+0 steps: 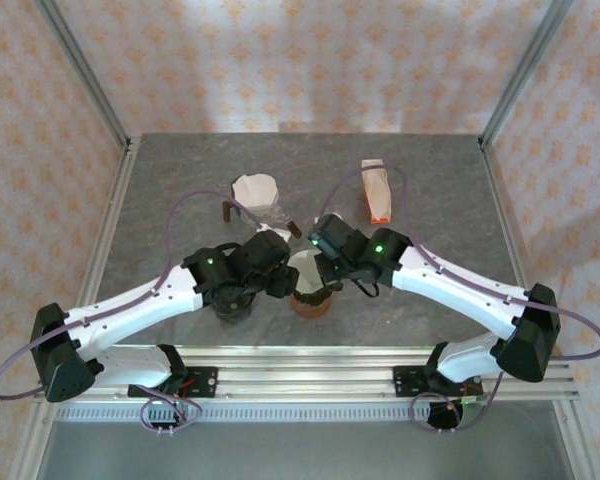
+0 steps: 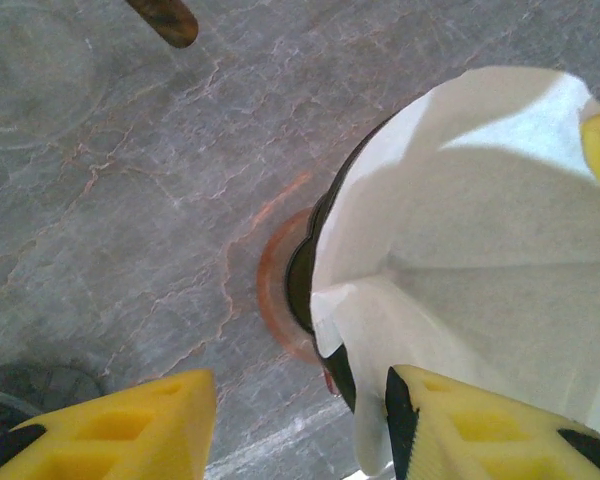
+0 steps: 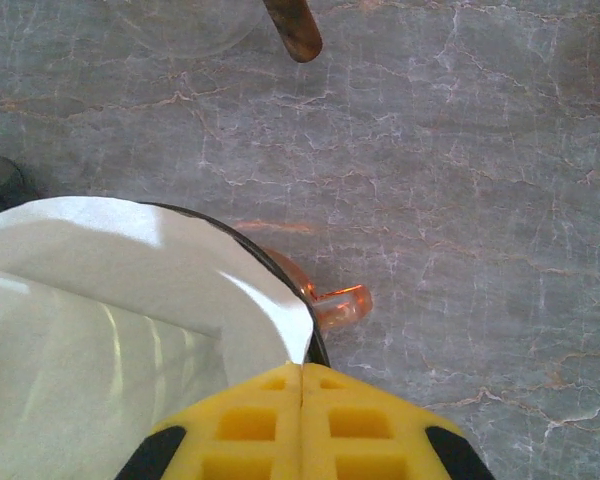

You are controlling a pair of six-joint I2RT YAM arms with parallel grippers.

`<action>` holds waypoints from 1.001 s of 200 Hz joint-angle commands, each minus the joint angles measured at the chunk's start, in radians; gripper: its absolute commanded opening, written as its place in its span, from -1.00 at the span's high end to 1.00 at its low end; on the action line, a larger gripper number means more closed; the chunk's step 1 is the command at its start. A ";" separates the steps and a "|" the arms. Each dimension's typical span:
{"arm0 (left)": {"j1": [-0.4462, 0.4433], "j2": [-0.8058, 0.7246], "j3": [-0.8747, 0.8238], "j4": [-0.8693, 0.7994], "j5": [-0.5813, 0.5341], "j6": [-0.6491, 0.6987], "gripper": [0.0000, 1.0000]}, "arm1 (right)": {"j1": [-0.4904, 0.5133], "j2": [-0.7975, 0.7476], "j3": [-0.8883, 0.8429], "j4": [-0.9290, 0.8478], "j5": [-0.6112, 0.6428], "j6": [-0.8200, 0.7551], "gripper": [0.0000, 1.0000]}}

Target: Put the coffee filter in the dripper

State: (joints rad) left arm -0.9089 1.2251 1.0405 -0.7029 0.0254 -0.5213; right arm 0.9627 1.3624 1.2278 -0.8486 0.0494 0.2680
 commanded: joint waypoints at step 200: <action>0.007 -0.001 -0.022 0.016 -0.002 0.003 -0.15 | -0.036 -0.078 -0.041 0.010 0.045 0.050 0.04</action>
State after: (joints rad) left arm -0.9089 1.2240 1.0252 -0.6872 0.0257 -0.5220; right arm 0.9321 1.3209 1.1881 -0.8471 0.0826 0.3199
